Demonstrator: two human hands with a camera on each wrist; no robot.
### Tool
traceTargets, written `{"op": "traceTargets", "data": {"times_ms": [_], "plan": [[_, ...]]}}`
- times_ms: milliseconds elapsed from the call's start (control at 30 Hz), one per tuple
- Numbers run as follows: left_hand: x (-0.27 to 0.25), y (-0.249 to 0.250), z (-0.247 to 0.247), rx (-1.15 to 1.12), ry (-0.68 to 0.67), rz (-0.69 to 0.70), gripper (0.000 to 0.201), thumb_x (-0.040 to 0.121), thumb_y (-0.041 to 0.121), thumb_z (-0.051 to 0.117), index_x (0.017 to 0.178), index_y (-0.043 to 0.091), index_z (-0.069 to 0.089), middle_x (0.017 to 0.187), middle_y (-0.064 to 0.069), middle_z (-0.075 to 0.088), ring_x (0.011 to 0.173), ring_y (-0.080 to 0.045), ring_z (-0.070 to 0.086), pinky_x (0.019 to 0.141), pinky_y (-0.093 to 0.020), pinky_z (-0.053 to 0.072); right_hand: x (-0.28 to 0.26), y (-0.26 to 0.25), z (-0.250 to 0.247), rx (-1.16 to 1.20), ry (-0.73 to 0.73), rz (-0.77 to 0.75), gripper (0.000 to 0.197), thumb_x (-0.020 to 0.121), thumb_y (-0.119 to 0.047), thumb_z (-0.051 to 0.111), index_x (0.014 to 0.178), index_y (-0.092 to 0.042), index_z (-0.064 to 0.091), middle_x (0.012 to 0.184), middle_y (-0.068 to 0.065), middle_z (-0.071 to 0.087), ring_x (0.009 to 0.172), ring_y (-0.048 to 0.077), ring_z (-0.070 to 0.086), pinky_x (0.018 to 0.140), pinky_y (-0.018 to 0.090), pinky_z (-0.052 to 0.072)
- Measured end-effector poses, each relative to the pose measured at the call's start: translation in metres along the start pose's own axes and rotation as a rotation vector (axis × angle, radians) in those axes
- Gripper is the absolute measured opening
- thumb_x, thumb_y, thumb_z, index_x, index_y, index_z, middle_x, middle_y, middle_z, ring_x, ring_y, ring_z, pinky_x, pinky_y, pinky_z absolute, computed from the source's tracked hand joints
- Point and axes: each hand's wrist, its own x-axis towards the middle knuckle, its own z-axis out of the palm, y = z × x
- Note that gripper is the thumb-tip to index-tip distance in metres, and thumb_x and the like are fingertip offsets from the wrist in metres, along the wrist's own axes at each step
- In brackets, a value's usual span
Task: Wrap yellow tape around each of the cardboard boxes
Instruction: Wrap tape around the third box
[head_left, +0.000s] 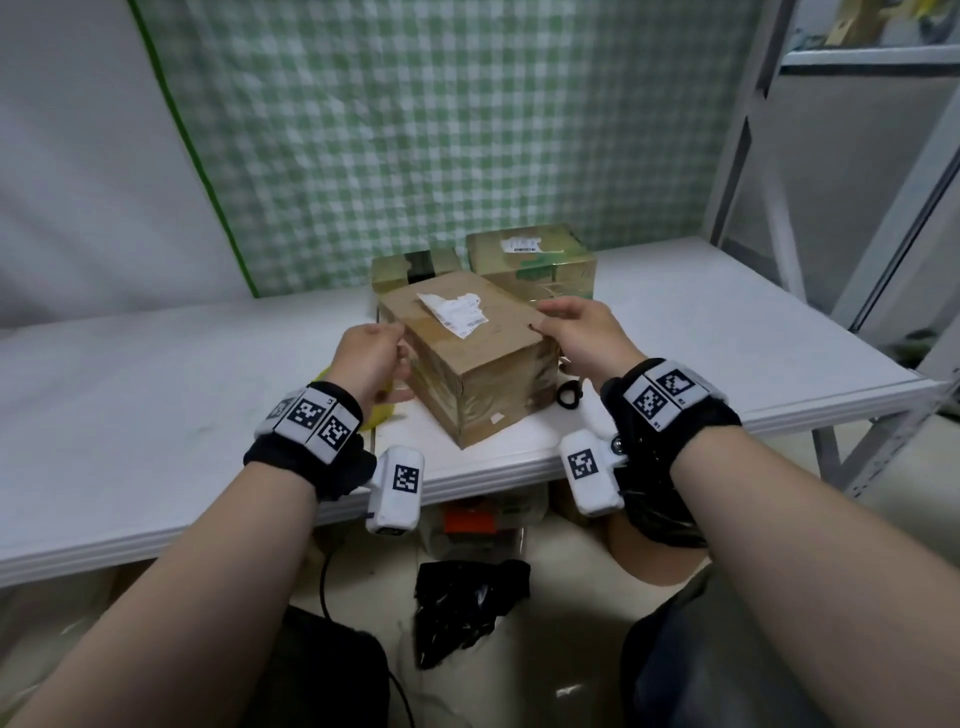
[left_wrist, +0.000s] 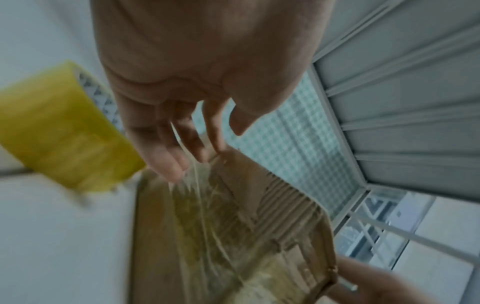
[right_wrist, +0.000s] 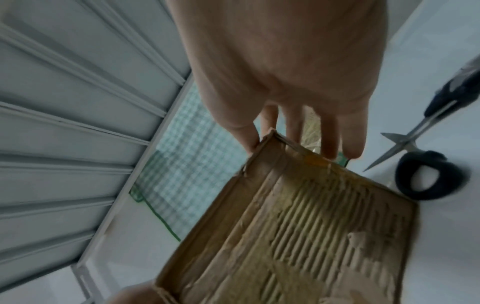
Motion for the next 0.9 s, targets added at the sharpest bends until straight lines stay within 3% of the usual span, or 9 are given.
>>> {"op": "traceTargets", "data": {"times_ms": [67, 133, 200, 300, 400, 500, 633, 800, 900], "plan": [[0.002, -0.002, -0.010, 0.135, 0.037, 0.094, 0.020, 0.102, 0.019, 0.051, 0.101, 0.017, 0.072, 0.097, -0.005, 0.068, 0.069, -0.018, 0.055, 0.070, -0.033, 0.051, -0.001, -0.002, -0.002, -0.048, 0.101, -0.086, 0.023, 0.089, -0.030, 0.073, 0.111, -0.027, 0.068, 0.115, -0.004, 0.069, 0.107, 0.019, 0.062, 0.093, 0.035, 0.051], [0.001, -0.004, -0.022, 0.379, 0.084, 0.192, 0.020, 0.099, 0.016, 0.053, 0.096, 0.020, 0.072, 0.108, -0.006, 0.071, 0.089, -0.022, 0.064, 0.087, -0.033, 0.052, -0.004, -0.004, -0.003, -0.105, 0.176, -0.135, 0.015, 0.078, -0.041, 0.074, 0.091, -0.034, 0.073, 0.095, -0.015, 0.072, 0.112, 0.019, 0.060, 0.101, 0.043, 0.048], [0.002, -0.009, -0.036, 0.614, 0.094, 0.210, 0.018, 0.096, 0.019, 0.060, 0.108, 0.019, 0.073, 0.119, -0.005, 0.069, 0.110, -0.024, 0.063, 0.099, -0.034, 0.049, -0.011, -0.007, 0.001, -0.178, 0.155, -0.154, 0.012, 0.072, -0.045, 0.072, 0.081, -0.041, 0.076, 0.088, -0.020, 0.074, 0.117, 0.017, 0.056, 0.105, 0.041, 0.044], [0.007, -0.022, -0.051, 0.923, -0.054, 0.126, 0.039, 0.089, 0.026, 0.072, 0.126, 0.015, 0.069, 0.128, -0.005, 0.065, 0.116, -0.026, 0.061, 0.096, -0.032, 0.048, -0.024, -0.009, 0.017, -0.251, -0.032, -0.137, 0.015, 0.081, -0.043, 0.078, 0.088, -0.029, 0.077, 0.111, -0.010, 0.066, 0.105, 0.011, 0.057, 0.082, 0.007, 0.047], [0.010, -0.029, -0.056, 1.151, -0.150, 0.123, 0.013, 0.082, 0.020, 0.074, 0.095, 0.015, 0.073, 0.100, -0.005, 0.066, 0.090, -0.025, 0.061, 0.079, -0.033, 0.049, -0.034, -0.007, 0.034, -0.335, -0.068, -0.144, 0.038, 0.071, -0.054, 0.084, 0.098, -0.033, 0.068, 0.126, -0.004, 0.041, 0.124, 0.018, 0.042, 0.075, 0.010, 0.047], [0.008, -0.025, -0.060, 1.018, -0.061, 0.146, 0.008, 0.081, 0.016, 0.068, 0.075, 0.020, 0.065, 0.081, -0.004, 0.060, 0.084, -0.030, 0.061, 0.079, -0.034, 0.047, -0.045, -0.010, 0.044, -0.391, -0.083, -0.143, 0.060, 0.071, -0.054, 0.086, 0.116, -0.027, 0.058, 0.126, -0.003, 0.030, 0.122, 0.017, 0.024, 0.038, 0.001, 0.034], [-0.011, -0.004, -0.068, 0.519, 0.075, 0.176, 0.018, 0.091, 0.021, 0.068, 0.079, 0.008, 0.066, 0.080, -0.009, 0.059, 0.076, -0.026, 0.055, 0.068, -0.031, 0.041, -0.040, -0.009, 0.048, -0.402, -0.090, -0.182, 0.070, 0.068, -0.056, 0.087, 0.121, -0.024, 0.054, 0.125, -0.003, 0.028, 0.122, 0.020, 0.025, 0.034, 0.000, 0.029], [-0.042, 0.018, -0.076, 0.107, 0.089, 0.216, 0.017, 0.085, 0.032, 0.072, 0.085, 0.016, 0.066, 0.092, -0.006, 0.062, 0.081, -0.023, 0.057, 0.073, -0.034, 0.044, -0.031, -0.006, 0.052, -0.382, -0.105, -0.211, 0.053, 0.075, -0.045, 0.085, 0.116, -0.027, 0.059, 0.125, -0.003, 0.030, 0.115, 0.017, 0.025, 0.042, 0.000, 0.036], [-0.058, 0.028, -0.079, 0.002, 0.058, 0.273, 0.023, 0.074, 0.039, 0.073, 0.085, 0.019, 0.073, 0.090, -0.001, 0.066, 0.082, -0.022, 0.062, 0.070, -0.034, 0.047, -0.023, -0.004, 0.058, -0.366, -0.150, -0.258, 0.040, 0.073, -0.044, 0.084, 0.106, -0.036, 0.064, 0.126, -0.005, 0.035, 0.124, 0.022, 0.040, 0.085, 0.018, 0.050]]}}
